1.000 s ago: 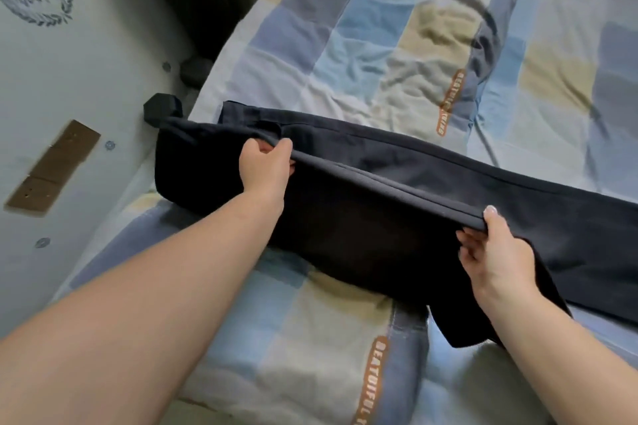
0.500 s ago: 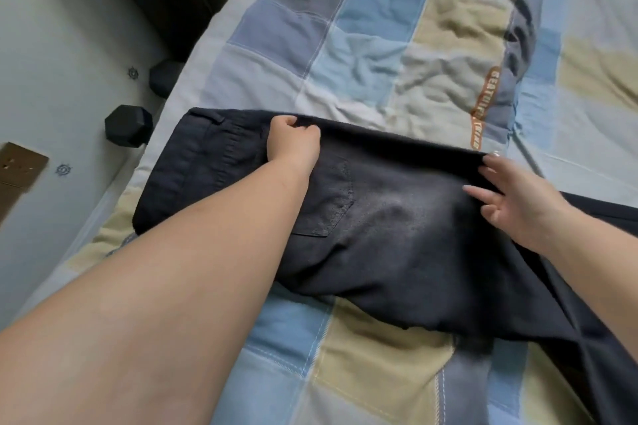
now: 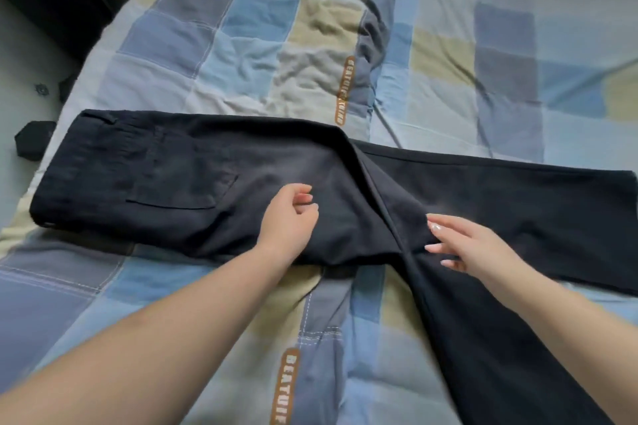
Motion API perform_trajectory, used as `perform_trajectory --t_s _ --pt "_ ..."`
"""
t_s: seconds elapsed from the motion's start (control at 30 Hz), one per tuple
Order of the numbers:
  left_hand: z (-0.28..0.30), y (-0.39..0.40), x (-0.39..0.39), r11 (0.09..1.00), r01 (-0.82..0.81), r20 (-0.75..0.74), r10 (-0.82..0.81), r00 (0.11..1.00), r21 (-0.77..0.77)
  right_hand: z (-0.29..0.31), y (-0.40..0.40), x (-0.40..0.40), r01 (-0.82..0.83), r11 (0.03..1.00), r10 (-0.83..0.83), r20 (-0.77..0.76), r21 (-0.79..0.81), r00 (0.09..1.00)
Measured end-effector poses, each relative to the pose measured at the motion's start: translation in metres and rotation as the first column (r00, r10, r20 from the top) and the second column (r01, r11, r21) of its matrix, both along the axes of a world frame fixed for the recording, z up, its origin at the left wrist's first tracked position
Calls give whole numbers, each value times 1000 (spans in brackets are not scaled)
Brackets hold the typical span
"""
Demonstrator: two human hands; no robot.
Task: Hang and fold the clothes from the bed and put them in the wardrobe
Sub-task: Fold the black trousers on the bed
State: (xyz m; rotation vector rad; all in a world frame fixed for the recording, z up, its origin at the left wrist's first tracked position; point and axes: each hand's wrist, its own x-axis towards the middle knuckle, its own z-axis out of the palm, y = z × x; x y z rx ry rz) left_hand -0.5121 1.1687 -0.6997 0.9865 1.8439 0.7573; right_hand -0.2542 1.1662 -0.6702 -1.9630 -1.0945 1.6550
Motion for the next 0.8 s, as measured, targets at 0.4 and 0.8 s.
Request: perform_trajectory --t_s 0.4,0.8 --pt "-26 -141 228 923 -21 51 44 998 -384 -20 -126 235 -538 836 538 347 -106 768" --pt "-74 -221 311 656 -68 154 275 949 -751 -138 -224 302 -930 366 689 662 33 295"
